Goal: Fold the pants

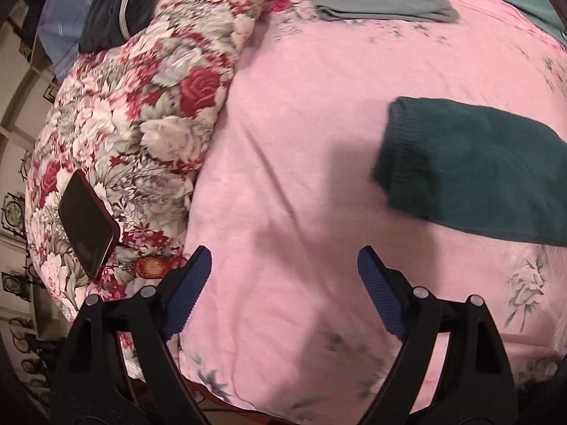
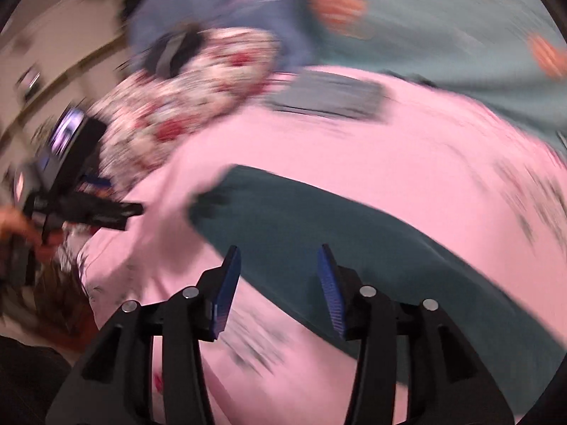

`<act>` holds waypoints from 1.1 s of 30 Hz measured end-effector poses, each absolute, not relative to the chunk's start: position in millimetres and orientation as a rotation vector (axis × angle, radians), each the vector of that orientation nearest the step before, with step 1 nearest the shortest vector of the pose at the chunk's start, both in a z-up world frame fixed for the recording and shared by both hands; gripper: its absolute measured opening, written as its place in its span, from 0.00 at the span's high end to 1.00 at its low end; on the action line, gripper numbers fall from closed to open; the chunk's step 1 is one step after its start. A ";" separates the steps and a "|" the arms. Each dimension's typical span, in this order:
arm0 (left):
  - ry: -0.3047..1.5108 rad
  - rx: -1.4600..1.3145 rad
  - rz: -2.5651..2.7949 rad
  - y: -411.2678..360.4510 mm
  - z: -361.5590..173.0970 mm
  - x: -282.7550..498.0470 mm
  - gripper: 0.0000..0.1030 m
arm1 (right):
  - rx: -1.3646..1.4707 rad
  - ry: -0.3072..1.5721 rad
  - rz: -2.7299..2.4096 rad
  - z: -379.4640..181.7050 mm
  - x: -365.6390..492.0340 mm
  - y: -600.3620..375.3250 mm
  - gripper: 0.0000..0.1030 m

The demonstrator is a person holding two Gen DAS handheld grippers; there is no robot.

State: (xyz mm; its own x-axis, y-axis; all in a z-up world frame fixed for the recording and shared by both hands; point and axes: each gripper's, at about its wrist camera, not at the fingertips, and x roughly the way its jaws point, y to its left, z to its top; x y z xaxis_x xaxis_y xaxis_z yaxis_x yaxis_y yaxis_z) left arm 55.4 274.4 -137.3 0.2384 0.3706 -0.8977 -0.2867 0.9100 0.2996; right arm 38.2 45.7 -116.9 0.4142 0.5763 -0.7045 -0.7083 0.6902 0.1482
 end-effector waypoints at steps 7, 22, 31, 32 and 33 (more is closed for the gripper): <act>1.244 -0.014 0.389 313.1 -139.9 36.3 0.16 | -0.558 0.743 0.916 -168.6 35.3 214.4 0.56; 1.232 -0.086 0.292 346.4 -150.8 59.4 0.16 | -0.418 0.896 0.761 -193.4 89.9 238.3 0.65; 1.173 -0.093 0.180 346.7 -135.3 97.6 0.16 | -0.495 0.851 0.774 -205.5 84.7 241.1 0.80; 1.162 -0.096 0.140 345.5 -132.2 106.8 0.16 | -0.520 0.840 0.775 -204.1 81.6 241.3 0.86; 1.159 -0.108 0.106 345.1 -130.7 114.2 0.16 | -0.531 0.833 0.774 -201.7 79.0 241.0 0.87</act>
